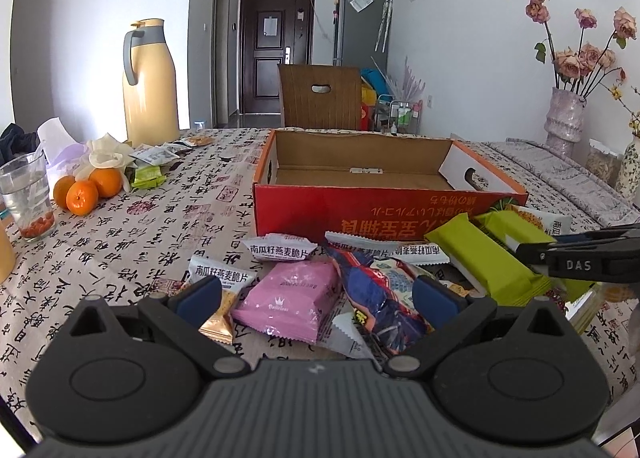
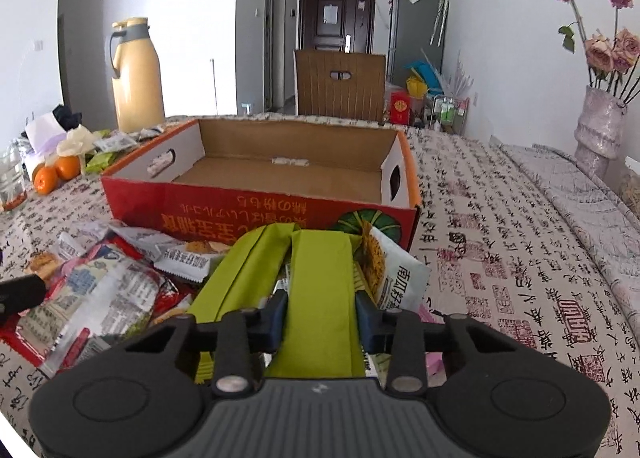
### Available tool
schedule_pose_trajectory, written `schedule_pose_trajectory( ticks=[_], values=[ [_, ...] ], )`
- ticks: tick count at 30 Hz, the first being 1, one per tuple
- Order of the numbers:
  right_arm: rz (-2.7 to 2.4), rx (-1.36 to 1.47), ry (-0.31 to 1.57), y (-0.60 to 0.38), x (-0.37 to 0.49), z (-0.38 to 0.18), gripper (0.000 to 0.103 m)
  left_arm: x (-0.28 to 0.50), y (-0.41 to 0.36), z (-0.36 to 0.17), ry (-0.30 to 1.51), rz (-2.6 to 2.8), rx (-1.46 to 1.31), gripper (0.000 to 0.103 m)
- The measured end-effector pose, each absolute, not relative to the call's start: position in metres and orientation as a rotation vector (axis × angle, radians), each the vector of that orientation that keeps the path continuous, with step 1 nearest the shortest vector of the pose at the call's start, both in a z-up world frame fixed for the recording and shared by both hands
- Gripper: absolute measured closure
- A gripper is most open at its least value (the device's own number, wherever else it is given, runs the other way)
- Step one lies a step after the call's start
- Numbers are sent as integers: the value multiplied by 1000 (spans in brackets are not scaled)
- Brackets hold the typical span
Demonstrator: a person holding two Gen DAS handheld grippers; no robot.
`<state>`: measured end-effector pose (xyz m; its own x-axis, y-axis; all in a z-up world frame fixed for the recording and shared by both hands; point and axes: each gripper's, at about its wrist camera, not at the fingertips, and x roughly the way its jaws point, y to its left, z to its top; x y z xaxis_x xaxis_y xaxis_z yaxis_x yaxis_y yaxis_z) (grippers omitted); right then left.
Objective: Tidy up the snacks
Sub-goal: 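Grasp the green snack bar with the right gripper while the left gripper approaches the blue-white bag, then grasp the blue-white printed bag with the left gripper while the right gripper lifts the green bar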
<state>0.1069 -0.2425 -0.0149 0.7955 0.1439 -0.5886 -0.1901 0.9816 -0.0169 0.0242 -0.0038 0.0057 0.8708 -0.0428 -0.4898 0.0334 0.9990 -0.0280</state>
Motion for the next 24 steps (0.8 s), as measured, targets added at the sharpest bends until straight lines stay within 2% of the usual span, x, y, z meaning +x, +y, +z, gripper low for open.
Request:
schedule_pose_trajectory(
  ticks=[11, 18, 24],
  values=[
    [180, 18, 495, -259, 72, -1, 68, 42, -41, 21, 557, -67, 103, 0],
    [195, 77, 479, -270, 56, -5, 68, 65, -78, 2, 674, -71, 215, 1],
    [206, 103, 495, -274, 53, -13, 68, 71, -85, -12, 728, -60, 237, 18]
  ],
)
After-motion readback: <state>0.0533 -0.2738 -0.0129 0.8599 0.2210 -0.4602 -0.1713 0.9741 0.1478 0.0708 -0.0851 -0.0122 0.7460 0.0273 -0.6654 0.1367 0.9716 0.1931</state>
